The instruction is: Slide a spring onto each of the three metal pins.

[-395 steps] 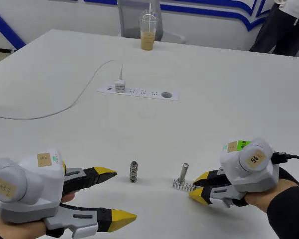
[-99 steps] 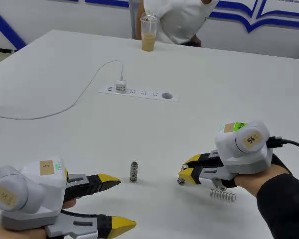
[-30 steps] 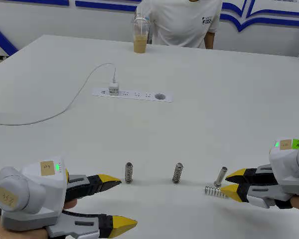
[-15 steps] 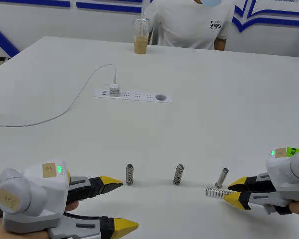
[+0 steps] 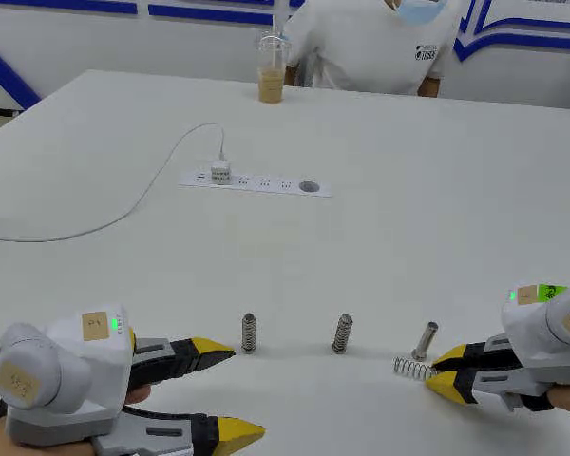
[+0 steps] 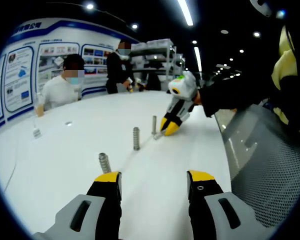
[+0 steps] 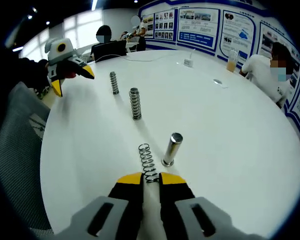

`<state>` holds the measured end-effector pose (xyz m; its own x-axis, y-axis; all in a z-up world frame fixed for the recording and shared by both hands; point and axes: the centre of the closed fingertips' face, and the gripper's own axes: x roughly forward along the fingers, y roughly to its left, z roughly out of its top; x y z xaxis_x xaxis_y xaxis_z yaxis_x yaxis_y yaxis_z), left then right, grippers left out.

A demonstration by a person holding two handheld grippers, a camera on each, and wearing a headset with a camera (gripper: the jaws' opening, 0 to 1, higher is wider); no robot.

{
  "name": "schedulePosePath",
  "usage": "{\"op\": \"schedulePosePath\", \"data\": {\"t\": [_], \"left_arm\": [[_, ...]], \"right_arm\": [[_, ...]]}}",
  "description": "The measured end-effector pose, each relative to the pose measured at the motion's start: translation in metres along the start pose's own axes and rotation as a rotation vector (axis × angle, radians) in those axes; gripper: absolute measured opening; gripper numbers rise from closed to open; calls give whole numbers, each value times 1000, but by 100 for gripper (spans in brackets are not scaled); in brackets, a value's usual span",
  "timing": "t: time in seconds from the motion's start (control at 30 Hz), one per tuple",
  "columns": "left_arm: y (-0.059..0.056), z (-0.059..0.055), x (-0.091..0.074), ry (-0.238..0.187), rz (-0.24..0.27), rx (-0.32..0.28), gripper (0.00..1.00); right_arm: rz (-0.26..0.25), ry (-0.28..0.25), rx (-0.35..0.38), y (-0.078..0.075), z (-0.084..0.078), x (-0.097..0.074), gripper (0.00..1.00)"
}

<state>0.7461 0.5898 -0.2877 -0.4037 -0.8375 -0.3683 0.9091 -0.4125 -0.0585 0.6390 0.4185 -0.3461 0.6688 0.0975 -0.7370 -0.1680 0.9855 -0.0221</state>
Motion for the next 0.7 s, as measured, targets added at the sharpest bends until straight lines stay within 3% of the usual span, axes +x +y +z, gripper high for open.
{"op": "schedulePosePath", "data": {"t": [0.7], "left_arm": [[-6, -2, 7, 6, -29, 7, 52]], "right_arm": [[-7, 1, 1, 7, 6, -7, 11]]}}
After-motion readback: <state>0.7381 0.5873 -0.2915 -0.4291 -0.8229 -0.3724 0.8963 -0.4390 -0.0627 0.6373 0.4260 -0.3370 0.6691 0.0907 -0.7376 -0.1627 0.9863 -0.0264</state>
